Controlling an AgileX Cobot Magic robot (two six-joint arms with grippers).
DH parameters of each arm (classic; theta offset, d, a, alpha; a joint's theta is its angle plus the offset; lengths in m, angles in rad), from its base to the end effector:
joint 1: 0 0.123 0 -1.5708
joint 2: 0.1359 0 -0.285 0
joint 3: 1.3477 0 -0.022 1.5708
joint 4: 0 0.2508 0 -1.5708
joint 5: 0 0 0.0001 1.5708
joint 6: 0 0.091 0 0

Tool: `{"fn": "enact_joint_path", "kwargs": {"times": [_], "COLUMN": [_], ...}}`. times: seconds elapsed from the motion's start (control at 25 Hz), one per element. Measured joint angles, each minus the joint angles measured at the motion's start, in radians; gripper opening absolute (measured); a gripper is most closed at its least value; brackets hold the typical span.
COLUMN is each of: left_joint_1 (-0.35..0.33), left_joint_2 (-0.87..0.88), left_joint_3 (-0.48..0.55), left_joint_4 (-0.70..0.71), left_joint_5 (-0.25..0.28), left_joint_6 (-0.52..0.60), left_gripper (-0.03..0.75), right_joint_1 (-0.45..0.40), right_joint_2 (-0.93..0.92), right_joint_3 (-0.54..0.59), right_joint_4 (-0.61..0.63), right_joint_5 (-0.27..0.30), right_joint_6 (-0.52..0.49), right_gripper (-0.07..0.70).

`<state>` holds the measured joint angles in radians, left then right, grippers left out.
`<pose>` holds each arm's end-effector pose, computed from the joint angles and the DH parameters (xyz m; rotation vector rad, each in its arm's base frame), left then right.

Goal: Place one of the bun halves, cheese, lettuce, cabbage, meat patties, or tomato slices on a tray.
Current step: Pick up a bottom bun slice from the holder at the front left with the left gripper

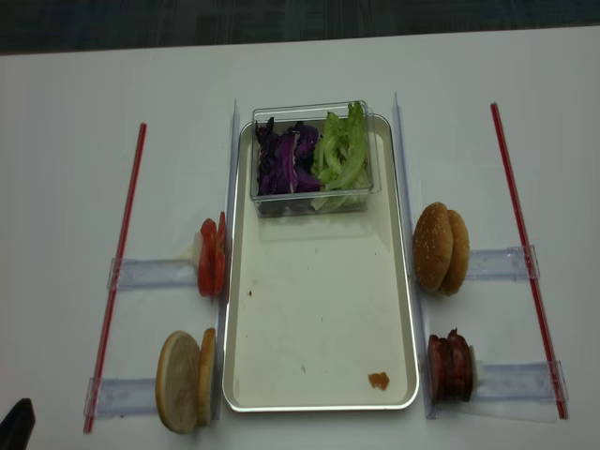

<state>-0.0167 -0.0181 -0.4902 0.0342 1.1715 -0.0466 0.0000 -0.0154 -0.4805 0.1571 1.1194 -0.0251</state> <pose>-0.0115 0.0031 0.2658 -0.0362 2.1460 0.0047 -0.0081 0.0128 0.2680 -0.0389 2.1008 0.1748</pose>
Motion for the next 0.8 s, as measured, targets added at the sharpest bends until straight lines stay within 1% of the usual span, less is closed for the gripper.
{"fn": "enact_joint_path", "kwargs": {"times": [0.8], "left_joint_1": [0.000], "left_joint_2": [0.000], "left_joint_3": [0.000], "left_joint_4": [0.000], "left_joint_5": [0.000], "left_joint_6": [0.000], "left_gripper": [0.410], "right_joint_1": [0.000], "right_joint_2": [0.000], "right_joint_3": [0.000], "right_joint_4": [0.000], "right_joint_5": [0.000], "right_joint_6": [0.000], "right_gripper": [0.454]}}
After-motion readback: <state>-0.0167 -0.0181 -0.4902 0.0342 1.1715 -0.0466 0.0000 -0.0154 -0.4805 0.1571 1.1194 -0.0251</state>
